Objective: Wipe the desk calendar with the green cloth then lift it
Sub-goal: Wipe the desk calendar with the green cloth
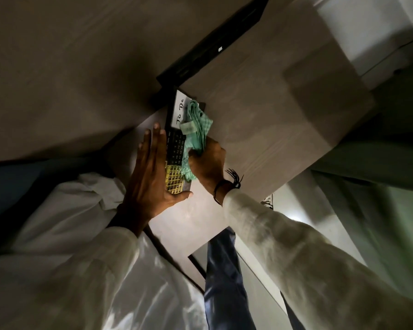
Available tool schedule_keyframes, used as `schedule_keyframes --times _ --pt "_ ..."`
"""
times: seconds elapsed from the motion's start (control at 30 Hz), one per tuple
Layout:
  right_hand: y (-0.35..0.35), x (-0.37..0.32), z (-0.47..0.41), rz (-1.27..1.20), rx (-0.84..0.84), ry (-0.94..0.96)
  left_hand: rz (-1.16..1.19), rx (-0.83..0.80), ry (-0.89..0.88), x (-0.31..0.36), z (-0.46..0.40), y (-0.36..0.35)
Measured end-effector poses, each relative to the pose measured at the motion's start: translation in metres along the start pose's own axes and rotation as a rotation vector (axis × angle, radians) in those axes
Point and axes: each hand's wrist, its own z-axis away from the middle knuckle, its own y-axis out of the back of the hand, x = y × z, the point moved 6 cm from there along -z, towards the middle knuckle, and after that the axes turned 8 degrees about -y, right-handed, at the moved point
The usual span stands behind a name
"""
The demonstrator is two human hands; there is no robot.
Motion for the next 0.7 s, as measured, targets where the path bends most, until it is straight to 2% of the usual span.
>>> schedule_keyframes --times 0.07,0.13,0.2,0.23,0.3,0.43,0.5,0.6,0.67,0.7 --pt "-0.002 -0.005 0.001 0.008 -0.041 0.027 0.007 -0.008 0.013 -0.001 0.000 0.001" --pt "-0.002 -0.011 0.003 -0.032 -0.166 0.045 -0.005 -0.020 0.026 -0.001 0.000 0.002" --pt "0.007 -0.007 -0.002 -0.071 -0.297 -0.053 -0.024 -0.029 0.031 0.001 0.001 0.003" --pt "0.019 -0.005 -0.007 -0.069 -0.311 -0.082 -0.031 -0.029 0.033 0.002 0.000 0.004" --pt "0.051 -0.008 -0.022 0.005 -0.231 -0.018 -0.036 -0.042 0.040 0.002 0.000 0.005" --pt "0.125 -0.021 -0.049 0.289 0.015 0.304 -0.047 -0.030 0.058 0.001 0.000 0.003" --pt "0.136 -0.014 -0.065 0.477 0.027 0.358 -0.071 -0.025 0.063 0.000 0.001 0.003" --pt "0.113 0.023 -0.079 0.914 -0.296 0.219 -0.096 -0.035 0.064 0.002 0.000 0.001" --pt "0.096 0.047 -0.077 1.051 -0.496 0.066 -0.125 -0.026 0.085 0.004 -0.001 0.003" --pt "0.092 0.050 -0.075 1.060 -0.539 0.016 -0.126 -0.029 0.101 0.006 -0.002 0.004"
